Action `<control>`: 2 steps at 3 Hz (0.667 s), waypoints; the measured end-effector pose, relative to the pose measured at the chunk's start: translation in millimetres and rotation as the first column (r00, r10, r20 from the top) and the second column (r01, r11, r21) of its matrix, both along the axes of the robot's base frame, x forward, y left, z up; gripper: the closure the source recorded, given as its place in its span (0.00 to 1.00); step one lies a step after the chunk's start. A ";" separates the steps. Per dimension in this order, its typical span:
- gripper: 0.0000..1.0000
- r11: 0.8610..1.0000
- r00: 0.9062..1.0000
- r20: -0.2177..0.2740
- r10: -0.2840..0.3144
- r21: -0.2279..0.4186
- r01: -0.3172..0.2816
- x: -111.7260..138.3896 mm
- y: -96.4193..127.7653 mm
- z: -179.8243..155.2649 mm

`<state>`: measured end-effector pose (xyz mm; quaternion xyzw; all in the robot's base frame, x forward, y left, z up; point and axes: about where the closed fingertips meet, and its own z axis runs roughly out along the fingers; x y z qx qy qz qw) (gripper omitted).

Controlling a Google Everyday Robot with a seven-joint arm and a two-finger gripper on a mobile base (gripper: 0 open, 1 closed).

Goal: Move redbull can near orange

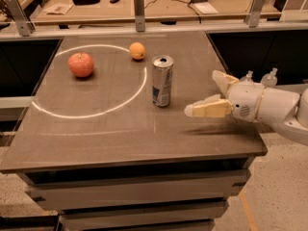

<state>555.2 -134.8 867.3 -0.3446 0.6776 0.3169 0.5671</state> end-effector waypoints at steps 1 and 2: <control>0.00 0.999 1.000 -0.026 -0.006 -0.041 0.005 23.3 11.9 -7.3; 0.00 0.998 0.997 -0.068 -0.032 -0.060 0.028 41.9 25.8 -9.4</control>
Offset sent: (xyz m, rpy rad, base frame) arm 0.0652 0.0364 -0.0125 -0.0799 0.1263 -0.0752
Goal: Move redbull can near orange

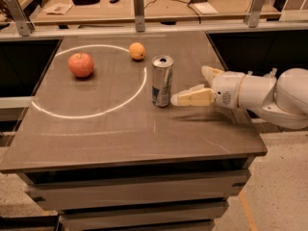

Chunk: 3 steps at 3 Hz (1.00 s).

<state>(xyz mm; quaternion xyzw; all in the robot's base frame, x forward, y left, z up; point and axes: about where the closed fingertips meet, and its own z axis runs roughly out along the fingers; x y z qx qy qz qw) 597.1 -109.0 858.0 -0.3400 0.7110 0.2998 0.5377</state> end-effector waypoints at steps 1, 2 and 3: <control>0.00 1.000 0.999 -0.034 -0.011 0.022 0.012 12.6 16.8 2.0; 0.00 0.998 0.998 -0.062 0.006 0.058 -0.002 17.0 39.0 11.7; 0.00 0.996 0.997 -0.071 0.036 0.090 -0.029 12.4 54.2 24.8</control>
Offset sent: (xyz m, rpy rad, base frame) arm 0.0220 0.0575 0.0208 0.0966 0.0958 0.0136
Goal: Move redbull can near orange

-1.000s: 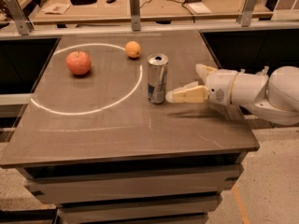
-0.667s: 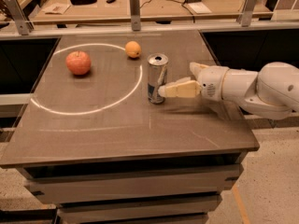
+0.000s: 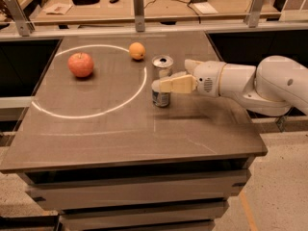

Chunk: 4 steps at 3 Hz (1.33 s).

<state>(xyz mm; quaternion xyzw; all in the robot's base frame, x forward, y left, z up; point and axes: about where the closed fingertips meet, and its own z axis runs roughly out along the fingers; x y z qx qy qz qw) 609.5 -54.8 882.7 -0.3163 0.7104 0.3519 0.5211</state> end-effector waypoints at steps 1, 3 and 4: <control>0.00 0.998 0.999 0.010 0.048 0.029 -0.049 -8.5 15.4 13.7; 0.00 0.989 0.987 0.062 0.147 -0.001 -0.147 -30.6 49.5 17.0; 0.17 0.986 0.984 0.076 0.161 0.023 -0.163 -32.9 55.6 12.2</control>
Offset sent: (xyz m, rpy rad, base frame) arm -0.0439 0.0579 0.0258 0.0024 -0.0891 0.1940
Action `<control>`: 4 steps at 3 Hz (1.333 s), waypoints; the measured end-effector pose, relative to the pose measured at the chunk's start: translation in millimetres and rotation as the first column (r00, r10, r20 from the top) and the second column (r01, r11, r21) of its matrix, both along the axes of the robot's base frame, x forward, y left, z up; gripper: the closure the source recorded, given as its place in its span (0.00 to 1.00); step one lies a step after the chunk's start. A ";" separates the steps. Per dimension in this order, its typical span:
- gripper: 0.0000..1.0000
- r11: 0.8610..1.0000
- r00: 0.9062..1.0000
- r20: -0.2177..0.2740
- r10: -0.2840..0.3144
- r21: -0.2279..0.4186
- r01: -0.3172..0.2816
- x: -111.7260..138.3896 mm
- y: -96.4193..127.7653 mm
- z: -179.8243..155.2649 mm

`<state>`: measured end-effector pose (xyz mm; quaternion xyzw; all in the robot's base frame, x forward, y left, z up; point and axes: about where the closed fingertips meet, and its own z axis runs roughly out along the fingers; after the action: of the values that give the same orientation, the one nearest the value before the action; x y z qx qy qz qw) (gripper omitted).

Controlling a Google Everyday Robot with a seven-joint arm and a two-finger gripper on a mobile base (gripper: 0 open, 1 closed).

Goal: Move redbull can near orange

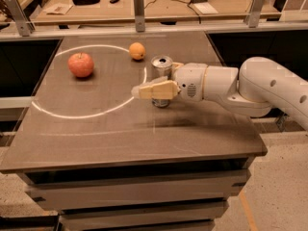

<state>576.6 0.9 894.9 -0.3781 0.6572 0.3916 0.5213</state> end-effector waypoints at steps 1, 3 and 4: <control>0.39 1.000 1.000 0.004 -0.001 0.026 0.001 1.7 -1.8 -2.0; 0.87 0.999 0.999 0.035 0.038 -0.035 -0.036 18.5 -8.8 -3.4; 1.00 0.995 0.996 0.085 0.023 -0.101 -0.015 68.9 -9.2 -2.9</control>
Offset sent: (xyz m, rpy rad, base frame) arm 0.0139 -0.0197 -0.0033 -0.0230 -0.0331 0.0008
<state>645.5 -8.3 892.0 -0.4266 0.6493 0.3463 0.5257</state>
